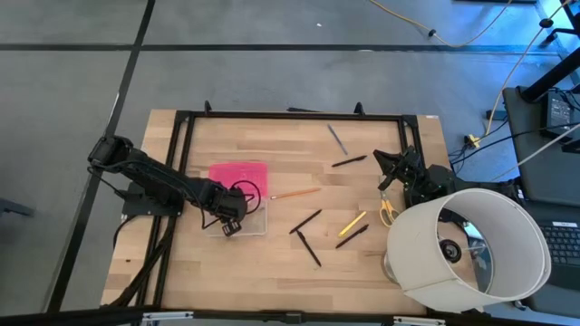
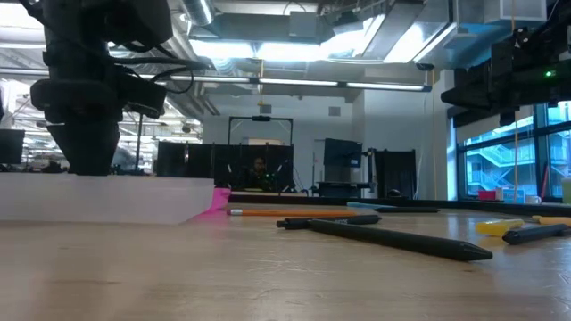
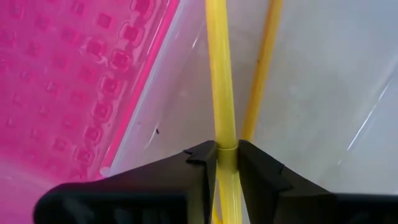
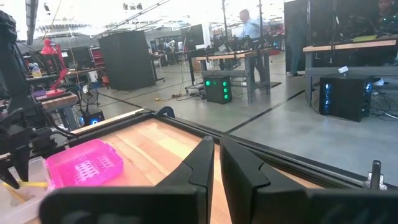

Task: Pick & place school supplies into a supply box
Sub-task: Put the top yellow pen into the pink supply box, then put the yellow pencil into the pink supply box

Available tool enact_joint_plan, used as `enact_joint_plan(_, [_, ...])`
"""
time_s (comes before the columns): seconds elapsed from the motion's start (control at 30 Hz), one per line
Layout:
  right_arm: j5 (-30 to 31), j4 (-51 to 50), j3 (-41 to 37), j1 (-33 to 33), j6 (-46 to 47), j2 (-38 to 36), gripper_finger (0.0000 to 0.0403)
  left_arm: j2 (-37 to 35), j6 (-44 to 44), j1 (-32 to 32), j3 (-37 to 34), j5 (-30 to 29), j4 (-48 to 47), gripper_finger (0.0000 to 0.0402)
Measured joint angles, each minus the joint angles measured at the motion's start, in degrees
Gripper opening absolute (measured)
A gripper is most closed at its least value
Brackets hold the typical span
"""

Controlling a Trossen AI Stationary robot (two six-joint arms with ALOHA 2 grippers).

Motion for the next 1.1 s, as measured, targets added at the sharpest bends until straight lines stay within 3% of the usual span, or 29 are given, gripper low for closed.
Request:
enact_joint_plan(0.5, [0.0,0.0,0.0,0.0,-0.09,0.0,0.0034,0.0,0.94,0.03,0.04,4.96,-0.34,0.0096])
enact_joint_plan(0.63, [0.0,-0.02,0.0,-0.02,-0.13,0.0,0.0034,0.0,2.97,1.07,3.34,6.0,-2.22,0.0108])
enact_joint_plan(0.87, [0.0,0.0,-0.01,-0.01,-0.07,0.02,0.0034,-0.01,12.65,7.35,14.34,4.94,-1.49,0.0119])
enact_joint_plan(1.1, [0.0,-0.01,0.0,0.0,0.02,0.01,0.0034,2.03,25.27,14.35,19.46,5.91,11.03,0.0132])
